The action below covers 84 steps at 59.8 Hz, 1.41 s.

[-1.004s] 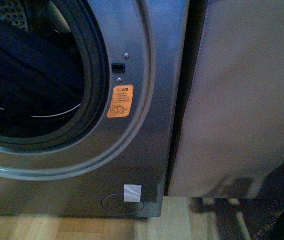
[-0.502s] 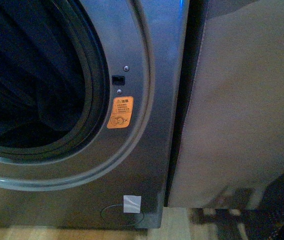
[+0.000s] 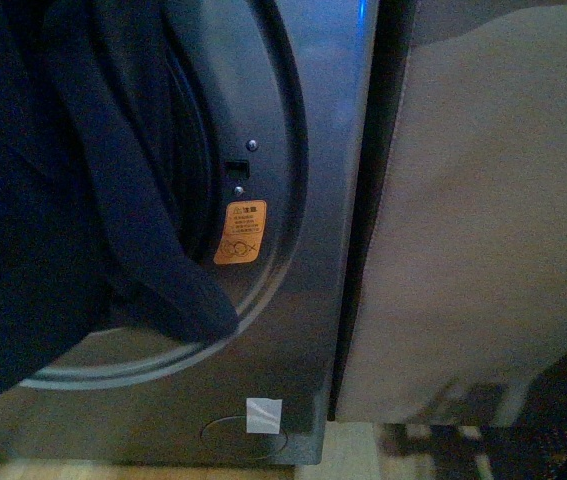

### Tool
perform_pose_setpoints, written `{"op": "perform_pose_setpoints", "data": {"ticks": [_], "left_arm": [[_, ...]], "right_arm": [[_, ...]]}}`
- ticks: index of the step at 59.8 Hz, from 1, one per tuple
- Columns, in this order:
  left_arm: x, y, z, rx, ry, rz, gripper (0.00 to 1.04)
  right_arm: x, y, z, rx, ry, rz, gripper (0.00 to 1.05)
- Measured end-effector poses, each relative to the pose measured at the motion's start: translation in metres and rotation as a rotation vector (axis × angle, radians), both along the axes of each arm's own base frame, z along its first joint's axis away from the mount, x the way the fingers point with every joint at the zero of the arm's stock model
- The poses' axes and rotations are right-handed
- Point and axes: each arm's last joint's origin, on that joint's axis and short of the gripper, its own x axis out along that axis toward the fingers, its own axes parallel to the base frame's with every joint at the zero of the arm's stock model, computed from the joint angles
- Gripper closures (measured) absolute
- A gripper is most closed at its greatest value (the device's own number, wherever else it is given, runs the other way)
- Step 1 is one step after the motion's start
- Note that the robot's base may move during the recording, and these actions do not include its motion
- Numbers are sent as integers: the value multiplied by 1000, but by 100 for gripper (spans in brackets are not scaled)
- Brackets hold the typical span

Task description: Collect clothes from washing machine

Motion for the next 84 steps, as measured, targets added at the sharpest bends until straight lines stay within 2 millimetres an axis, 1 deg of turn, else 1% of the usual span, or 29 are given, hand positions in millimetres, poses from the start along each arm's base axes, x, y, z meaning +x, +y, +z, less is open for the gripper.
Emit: {"op": "perform_pose_setpoints", "data": {"ticks": [7,12,14,19,24,28,33,41,55,57,58,60,63,70,74,79,84], "left_arm": [[13,-31,31,-33,-12,-63,100],[18,-48,48,-47,-23,-96,100],[18,-58,57,-56,-27,-113,100],[17,-74,73,-67,-39,-146,100],[10,-93,92,-79,-61,-194,100],[5,-103,103,-85,-75,-220,100],[1,-110,114,-92,-76,-228,100],[-2,-113,118,-95,-87,-242,100],[-1,-113,118,-94,-82,-235,100],[-1,-113,117,-93,-81,-236,100],[-1,-113,117,-93,-82,-236,100],[-1,-113,117,-93,-81,-236,100],[-1,-113,118,-94,-82,-236,100],[-1,-114,118,-92,-83,-242,100],[-1,-113,118,-93,-85,-241,100],[-1,-113,118,-93,-84,-240,100],[-1,-113,118,-93,-84,-240,100]], "right_arm": [[0,0,0,0,0,0,7],[0,0,0,0,0,0,7],[0,0,0,0,0,0,7],[0,0,0,0,0,0,7],[0,0,0,0,0,0,7],[0,0,0,0,0,0,7],[0,0,0,0,0,0,7],[0,0,0,0,0,0,7],[0,0,0,0,0,0,7],[1,0,1,27,-20,44,7],[2,0,4,60,-57,111,7],[3,-1,10,91,-106,173,7],[3,-3,25,133,-210,322,7],[4,-2,40,199,-275,537,7],[7,0,47,212,-293,575,7],[16,4,69,219,-339,609,7],[24,9,81,214,-366,641,7]]}}
